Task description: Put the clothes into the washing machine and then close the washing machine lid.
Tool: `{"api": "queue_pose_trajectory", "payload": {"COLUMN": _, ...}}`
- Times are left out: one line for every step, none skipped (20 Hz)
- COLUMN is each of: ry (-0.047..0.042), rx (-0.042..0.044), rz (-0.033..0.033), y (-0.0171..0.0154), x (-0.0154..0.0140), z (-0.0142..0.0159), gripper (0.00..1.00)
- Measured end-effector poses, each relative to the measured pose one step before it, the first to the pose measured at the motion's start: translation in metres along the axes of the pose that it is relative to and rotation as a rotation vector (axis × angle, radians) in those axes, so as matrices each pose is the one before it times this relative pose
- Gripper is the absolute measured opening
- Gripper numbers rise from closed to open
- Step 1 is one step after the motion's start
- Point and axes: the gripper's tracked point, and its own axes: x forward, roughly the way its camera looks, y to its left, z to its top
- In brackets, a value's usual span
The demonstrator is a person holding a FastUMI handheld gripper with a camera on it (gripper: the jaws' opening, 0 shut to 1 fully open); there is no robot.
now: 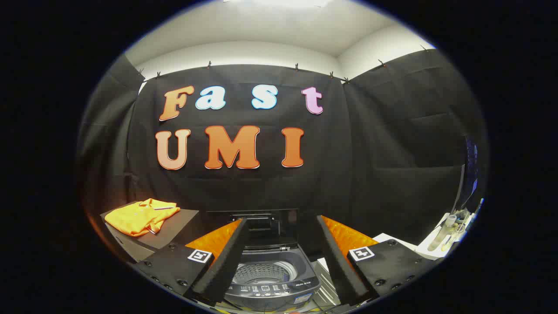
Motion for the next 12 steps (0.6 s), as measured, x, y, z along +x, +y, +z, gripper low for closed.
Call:
{"api": "queue_pose_trajectory", "payload": {"ry": -0.00879, "rx": 0.00763, "rz": -0.00513, "y": 0.00663, "x": 0.00591, "z": 0.00239, "gripper": 0.99}}
{"api": "queue_pose_trajectory", "payload": {"ry": -0.00666, "rx": 0.00428, "rz": -0.01652, "y": 0.00505, "x": 0.00487, "z": 0.00323, "gripper": 0.99}}
{"api": "queue_pose_trajectory", "payload": {"ry": 0.0062, "rx": -0.00472, "rz": -0.01996, "y": 0.00156, "x": 0.00385, "z": -0.00053, "gripper": 0.99}}
{"api": "queue_pose_trajectory", "payload": {"ry": 0.00326, "rx": -0.00474, "rz": -0.01652, "y": 0.00386, "x": 0.00419, "z": -0.00271, "gripper": 0.99}}
{"api": "queue_pose_trajectory", "payload": {"ry": 0.00221, "rx": -0.00092, "rz": -0.00374, "y": 0.00481, "x": 0.00471, "z": -0.00101, "gripper": 0.99}}
{"api": "queue_pose_trajectory", "payload": {"ry": -0.001, "rx": 0.00143, "rz": 0.01316, "y": 0.00803, "x": 0.00304, "z": -0.00214, "gripper": 0.99}}
{"api": "queue_pose_trajectory", "payload": {"ry": -0.00956, "rx": -0.00387, "rz": 0.02326, "y": 0.01109, "x": 0.00318, "z": 0.00023, "gripper": 0.99}}
{"api": "queue_pose_trajectory", "payload": {"ry": -0.00365, "rx": -0.0134, "rz": 0.01295, "y": 0.00591, "x": 0.00348, "z": 0.00029, "gripper": 0.99}}
{"api": "queue_pose_trajectory", "payload": {"ry": 0.01705, "rx": -0.0146, "rz": 0.00187, "y": -0.00104, "x": 0.00195, "z": -0.00375, "gripper": 0.99}}
{"api": "queue_pose_trajectory", "payload": {"ry": 0.01136, "rx": -0.00352, "rz": 0.00035, "y": 0.00147, "x": -0.00045, "z": -0.00302, "gripper": 0.99}}
{"api": "queue_pose_trajectory", "payload": {"ry": -0.00748, "rx": 0.00787, "rz": -0.00058, "y": 0.0023, "x": 0.00058, "z": 0.00156, "gripper": 0.99}}
{"api": "queue_pose_trajectory", "payload": {"ry": -0.00982, "rx": 0.00978, "rz": -0.00136, "y": 0.00134, "x": 0.00165, "z": 0.00383, "gripper": 0.98}}
